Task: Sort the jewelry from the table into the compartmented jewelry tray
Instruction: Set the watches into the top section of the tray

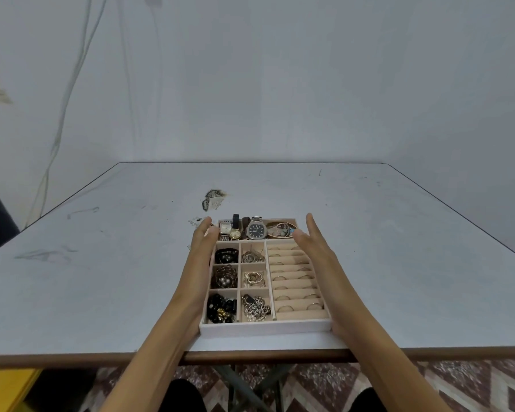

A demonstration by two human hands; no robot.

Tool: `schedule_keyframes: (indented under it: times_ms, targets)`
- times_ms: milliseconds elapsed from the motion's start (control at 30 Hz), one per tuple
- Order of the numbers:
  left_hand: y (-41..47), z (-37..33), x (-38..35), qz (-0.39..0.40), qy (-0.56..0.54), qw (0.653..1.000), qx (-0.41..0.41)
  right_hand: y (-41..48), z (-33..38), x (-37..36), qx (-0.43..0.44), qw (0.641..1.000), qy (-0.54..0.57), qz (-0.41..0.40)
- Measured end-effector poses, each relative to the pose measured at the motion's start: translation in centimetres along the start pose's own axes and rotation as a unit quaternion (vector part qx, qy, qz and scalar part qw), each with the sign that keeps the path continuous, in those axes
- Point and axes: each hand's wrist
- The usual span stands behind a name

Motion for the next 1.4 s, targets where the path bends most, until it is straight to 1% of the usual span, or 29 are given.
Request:
schedule_keyframes:
  times_ms: [300, 400, 633, 800, 1167, 1300, 1400]
  targets:
    - [4.4, -1.0, -1.5, 0.014, -0.008, 1.0, 0.011, 3.1, 1.6, 0.8, -0.001, 0.999, 0.036, -0.012]
    - [6.1, -1.6, -2.3, 0.012, -0.028, 0.999, 0.017, 5.0, 2.2, 0.9, 0.013, 0.999, 0.031, -0.012]
    - [10.7, -2.9, -4.2, 0.002, -0.018, 1.0, 0.01, 10.7, 3.1, 1.1, 0.022, 0.999, 0.034, -0.008]
    - [14.3, -3.3, -5.3, -0.001, 0.012, 1.0, 0.007, 14.9, 2.9, 1.0, 0.025, 0.999, 0.036, -0.002]
    - [18.9, -1.2, -6.9, -0.004, 0.013, 1.0, 0.01, 21.0, 0.4, 0.5, 0.005, 0.999, 0.05, -0.017]
    - [19.9, -0.7, -6.8, -0.018, -0.012, 0.999, 0.03, 22.7, -0.5, 0.1, -0.015, 0.998, 0.055, -0.004]
    - [20.8, -0.4, -6.5, -0.02, -0.05, 0.996, 0.066, 23.6, -1.1, -0.2, -0.027, 0.998, 0.061, -0.002]
Point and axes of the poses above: each hand's wrist, its own y-axis towards the middle knuckle, its own x-axis out of the back of the hand, z = x × y, and after that the axes turned 6 degrees about -z, right-handed
